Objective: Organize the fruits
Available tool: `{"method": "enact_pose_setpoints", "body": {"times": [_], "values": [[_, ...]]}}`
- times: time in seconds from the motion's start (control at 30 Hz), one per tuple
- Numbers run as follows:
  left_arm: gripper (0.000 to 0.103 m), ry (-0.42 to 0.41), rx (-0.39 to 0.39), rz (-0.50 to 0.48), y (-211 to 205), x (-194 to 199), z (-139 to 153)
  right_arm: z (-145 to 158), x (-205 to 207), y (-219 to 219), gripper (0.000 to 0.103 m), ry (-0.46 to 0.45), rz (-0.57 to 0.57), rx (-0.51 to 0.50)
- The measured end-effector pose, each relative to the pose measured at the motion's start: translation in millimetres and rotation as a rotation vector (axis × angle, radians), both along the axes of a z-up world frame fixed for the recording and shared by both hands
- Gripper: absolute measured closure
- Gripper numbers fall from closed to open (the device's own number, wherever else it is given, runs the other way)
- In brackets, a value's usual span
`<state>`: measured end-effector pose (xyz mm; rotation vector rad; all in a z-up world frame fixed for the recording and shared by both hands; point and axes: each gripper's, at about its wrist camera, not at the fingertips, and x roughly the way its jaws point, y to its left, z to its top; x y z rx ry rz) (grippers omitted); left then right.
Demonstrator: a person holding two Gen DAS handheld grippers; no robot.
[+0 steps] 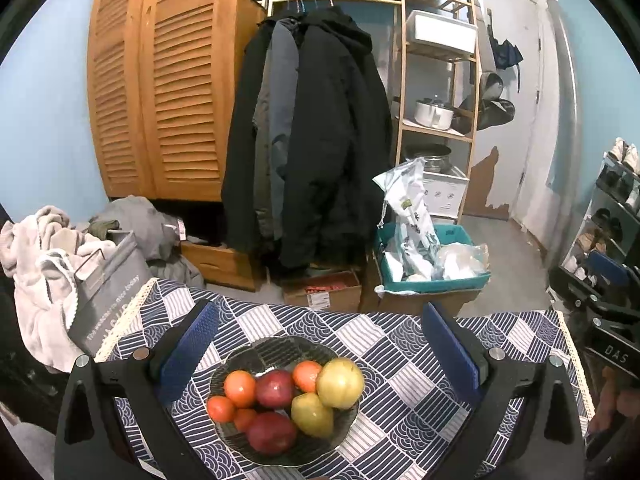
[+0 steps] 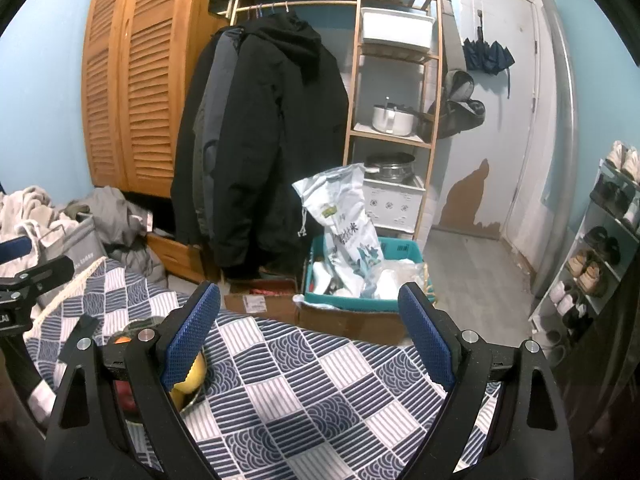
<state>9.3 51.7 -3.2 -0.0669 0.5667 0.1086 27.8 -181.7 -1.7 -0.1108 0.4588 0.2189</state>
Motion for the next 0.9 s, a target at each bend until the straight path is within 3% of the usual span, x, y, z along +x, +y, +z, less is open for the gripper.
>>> {"method": "enact_pose_setpoints", "body": {"times": [0.9], "values": [[0.001, -0.008, 0.008, 0.011, -1.7, -0.4, 2.5, -0.4, 0.0, 0.6, 0.014, -0.001, 0.002, -0.002]]}}
